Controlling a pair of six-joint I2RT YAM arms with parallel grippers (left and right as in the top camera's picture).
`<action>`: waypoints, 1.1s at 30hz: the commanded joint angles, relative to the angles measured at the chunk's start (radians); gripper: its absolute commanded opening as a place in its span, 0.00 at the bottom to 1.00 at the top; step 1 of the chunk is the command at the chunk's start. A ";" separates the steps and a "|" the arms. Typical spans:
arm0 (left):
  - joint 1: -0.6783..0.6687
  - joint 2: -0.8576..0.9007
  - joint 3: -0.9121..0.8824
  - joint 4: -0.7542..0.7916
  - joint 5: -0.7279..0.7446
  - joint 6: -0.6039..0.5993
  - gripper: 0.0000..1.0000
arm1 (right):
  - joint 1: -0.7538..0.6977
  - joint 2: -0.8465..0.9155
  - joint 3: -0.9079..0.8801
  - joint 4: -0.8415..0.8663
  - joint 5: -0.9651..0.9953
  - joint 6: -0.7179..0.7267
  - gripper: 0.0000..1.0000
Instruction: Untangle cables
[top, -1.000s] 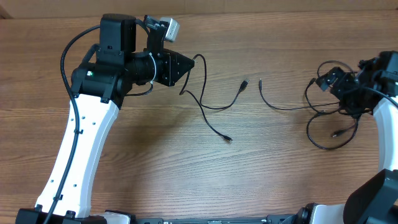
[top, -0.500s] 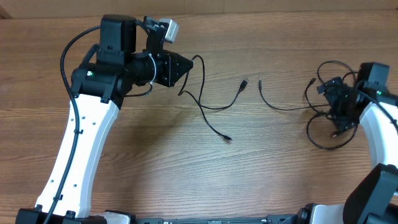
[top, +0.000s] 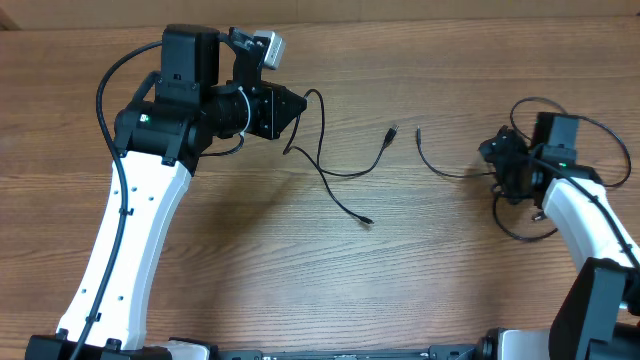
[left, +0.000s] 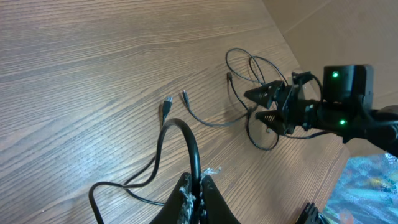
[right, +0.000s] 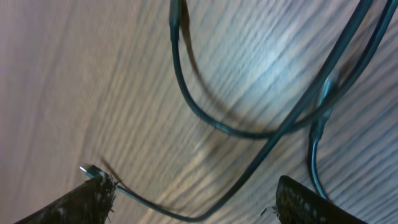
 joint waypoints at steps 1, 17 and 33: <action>-0.003 -0.007 0.011 0.000 -0.007 0.019 0.04 | 0.028 0.018 -0.027 -0.007 0.086 0.052 0.82; -0.003 -0.007 0.011 -0.006 -0.007 0.019 0.04 | 0.024 0.072 -0.018 0.038 0.085 0.043 0.04; -0.003 -0.007 0.011 -0.006 -0.026 0.019 0.04 | -0.232 0.058 0.537 -0.428 0.086 -0.337 0.04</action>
